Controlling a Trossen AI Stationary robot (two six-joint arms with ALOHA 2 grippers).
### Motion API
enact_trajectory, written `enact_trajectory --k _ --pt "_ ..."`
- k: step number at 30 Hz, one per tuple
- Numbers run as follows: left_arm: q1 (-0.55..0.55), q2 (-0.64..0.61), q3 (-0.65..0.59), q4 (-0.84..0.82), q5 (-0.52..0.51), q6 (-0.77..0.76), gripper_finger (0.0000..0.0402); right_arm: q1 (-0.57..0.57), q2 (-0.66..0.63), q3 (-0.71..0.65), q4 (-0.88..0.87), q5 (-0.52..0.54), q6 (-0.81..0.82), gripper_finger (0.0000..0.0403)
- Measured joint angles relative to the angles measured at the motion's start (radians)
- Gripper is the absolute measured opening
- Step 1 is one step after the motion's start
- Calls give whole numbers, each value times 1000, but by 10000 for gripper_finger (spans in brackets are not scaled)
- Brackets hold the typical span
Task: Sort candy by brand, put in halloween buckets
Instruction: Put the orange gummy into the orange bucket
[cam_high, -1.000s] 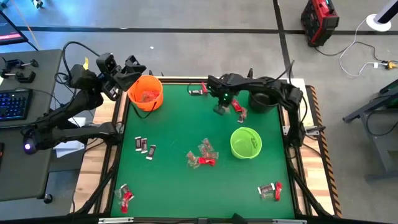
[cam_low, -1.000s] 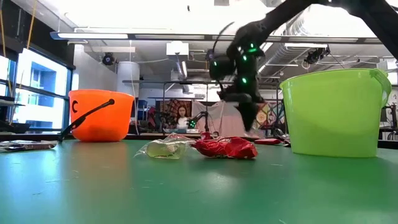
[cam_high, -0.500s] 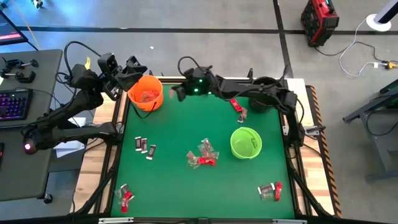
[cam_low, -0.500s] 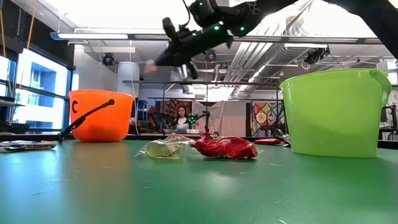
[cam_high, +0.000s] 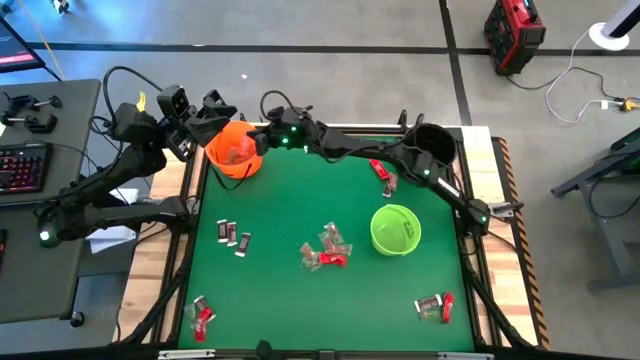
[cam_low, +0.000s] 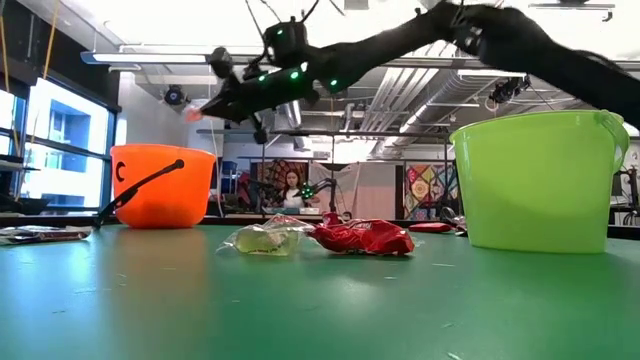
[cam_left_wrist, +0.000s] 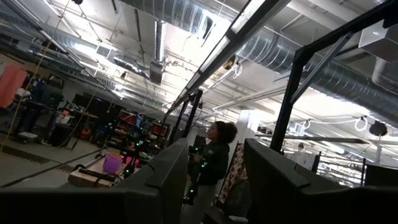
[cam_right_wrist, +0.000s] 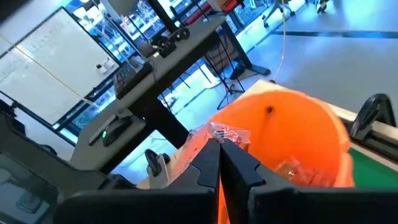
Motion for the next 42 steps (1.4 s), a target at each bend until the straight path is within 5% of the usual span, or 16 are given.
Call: enact_trajectory --k 6,18,23,33,42 --pt "0 0 0 0 0 0 146 2 72 105 -37 5 -27 33" --pt "0 0 0 1 2 0 146 -26 53 98 -137 -90 -42 255" --pt "0 0 0 -1 9 0 146 -67 -52 97 -338 -119 -180 263" --pt "0 0 0 -22 9 2 146 -5 -218 77 -1134 -119 -600 263" --pt "0 0 0 -60 11 2 146 170 -436 -506 -1074 -141 -521 263"
